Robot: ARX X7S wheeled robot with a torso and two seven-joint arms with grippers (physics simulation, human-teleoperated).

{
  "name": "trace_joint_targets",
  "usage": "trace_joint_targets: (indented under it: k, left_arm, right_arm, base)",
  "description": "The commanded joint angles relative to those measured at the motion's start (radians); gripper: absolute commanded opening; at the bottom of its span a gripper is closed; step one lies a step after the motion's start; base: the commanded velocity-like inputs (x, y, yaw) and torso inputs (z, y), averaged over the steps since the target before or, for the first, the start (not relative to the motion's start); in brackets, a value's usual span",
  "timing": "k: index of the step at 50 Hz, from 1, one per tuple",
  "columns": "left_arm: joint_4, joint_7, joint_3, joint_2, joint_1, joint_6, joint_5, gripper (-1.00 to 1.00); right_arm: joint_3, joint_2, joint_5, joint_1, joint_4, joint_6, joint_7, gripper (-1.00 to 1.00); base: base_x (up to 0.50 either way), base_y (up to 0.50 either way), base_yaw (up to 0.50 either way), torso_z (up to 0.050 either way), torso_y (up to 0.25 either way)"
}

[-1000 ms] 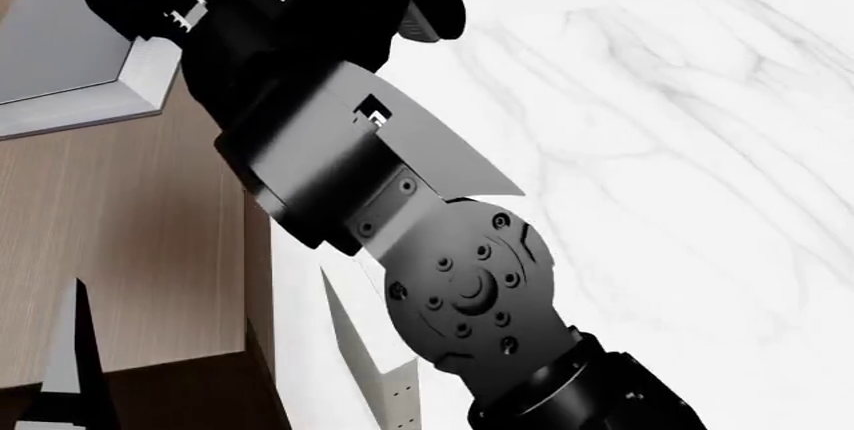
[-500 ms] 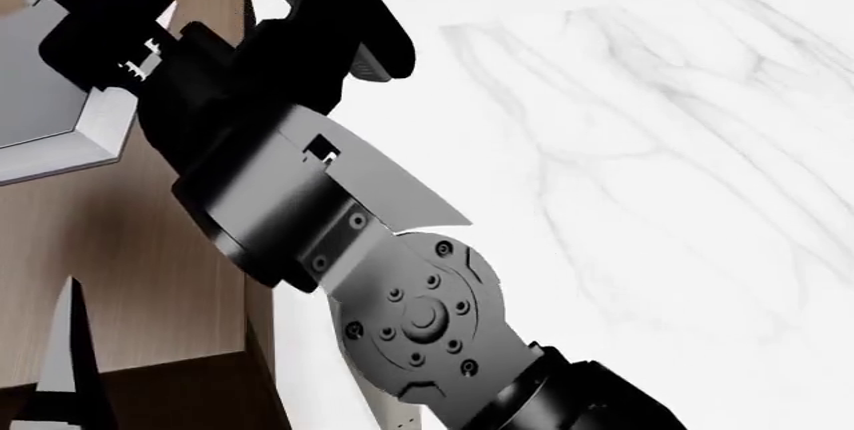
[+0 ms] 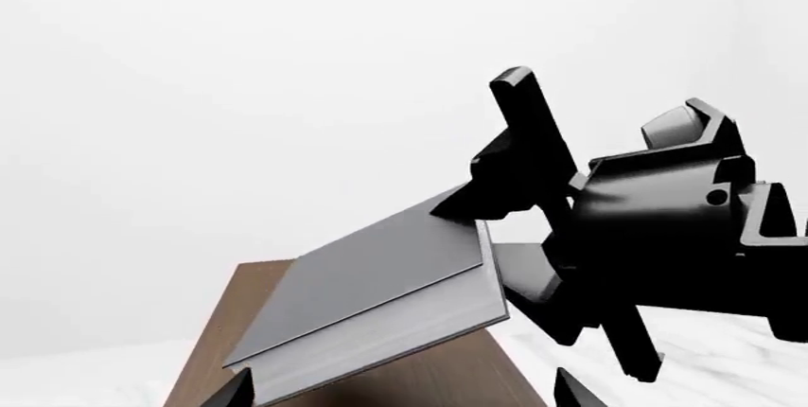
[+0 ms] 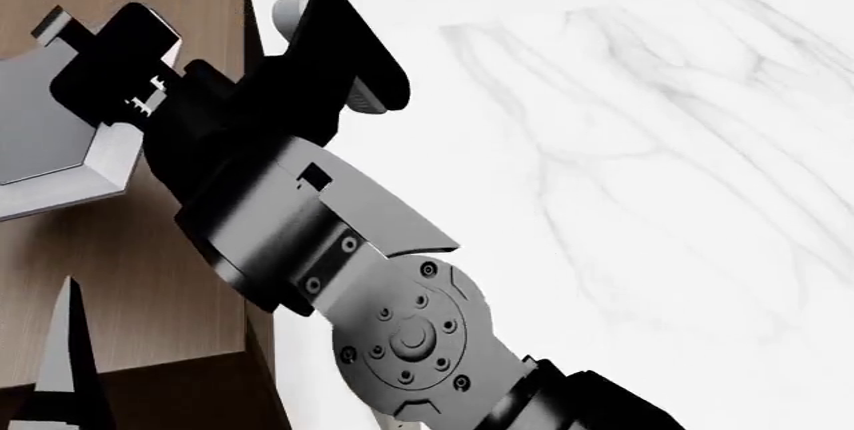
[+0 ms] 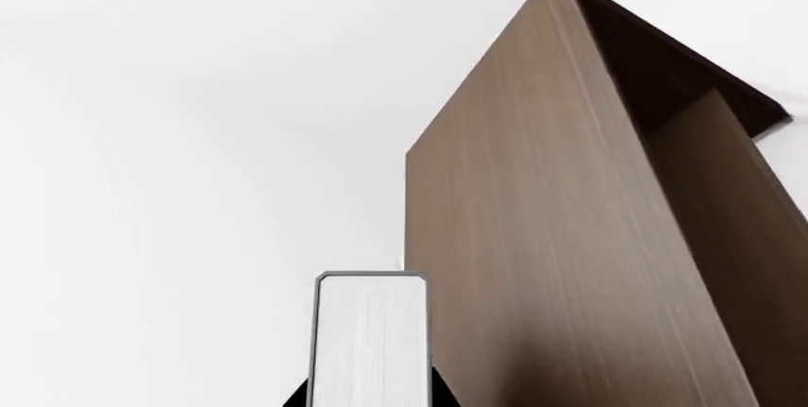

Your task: Pick up the book in the middle and place it on the cabinet shelf.

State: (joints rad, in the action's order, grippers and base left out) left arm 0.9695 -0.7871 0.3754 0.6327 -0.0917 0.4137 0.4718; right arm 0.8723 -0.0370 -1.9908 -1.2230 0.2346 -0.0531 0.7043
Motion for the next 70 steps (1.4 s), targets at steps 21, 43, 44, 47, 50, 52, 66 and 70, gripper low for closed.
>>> trace_joint_targets:
  k: [21,43,44,47,50,52,66,70]
  left_arm:
    - [-0.01,-0.008,0.009,0.008,0.0,-0.011,0.002,1.0]
    - [-0.005,-0.013,0.016,0.015,-0.009,-0.008,0.008,1.0]
    - [-0.005,-0.013,0.017,0.015,-0.009,-0.008,0.008,1.0]
    - [-0.008,-0.013,0.017,0.016,-0.007,-0.013,0.007,1.0]
    - [-0.009,-0.013,0.019,0.016,-0.007,-0.013,0.007,1.0]
    - [-0.009,-0.013,0.018,0.018,-0.006,-0.016,0.007,1.0]
    - [-0.008,-0.019,0.021,0.021,-0.01,-0.015,0.01,1.0]
    - [-0.003,-0.023,0.024,0.021,-0.014,-0.008,0.013,1.0]
  right_arm:
    - [0.042,-0.011,0.022,0.006,-0.005,0.03,-0.046,-1.0]
    - [0.077,-0.021,0.034,0.005,-0.001,0.055,-0.052,-1.0]
    - [0.078,-0.021,0.034,0.005,-0.002,0.056,-0.053,-1.0]
    - [0.083,-0.022,0.035,0.003,-0.002,0.056,-0.058,1.0]
    - [0.085,-0.021,0.037,-0.003,0.0,0.057,-0.065,1.0]
    - [0.086,-0.022,0.039,-0.005,-0.002,0.06,-0.071,1.0]
    - [0.097,-0.041,0.037,0.001,0.011,0.067,-0.08,1.0]
    - [0.096,-0.051,0.035,0.008,0.012,0.071,-0.083,1.0]
  base:
    - [0.0,0.0,0.0,0.0,0.001]
    - [0.0,0.0,0.0,0.0,0.001]
    - [0.0,0.0,0.0,0.0,0.0]
    - [0.0,0.0,0.0,0.0,0.0]
    - [0.0,0.0,0.0,0.0,0.0]
    - [0.0,0.0,0.0,0.0,0.0]
    - [0.0,0.0,0.0,0.0,0.001]
    - [0.0,0.0,0.0,0.0,0.0]
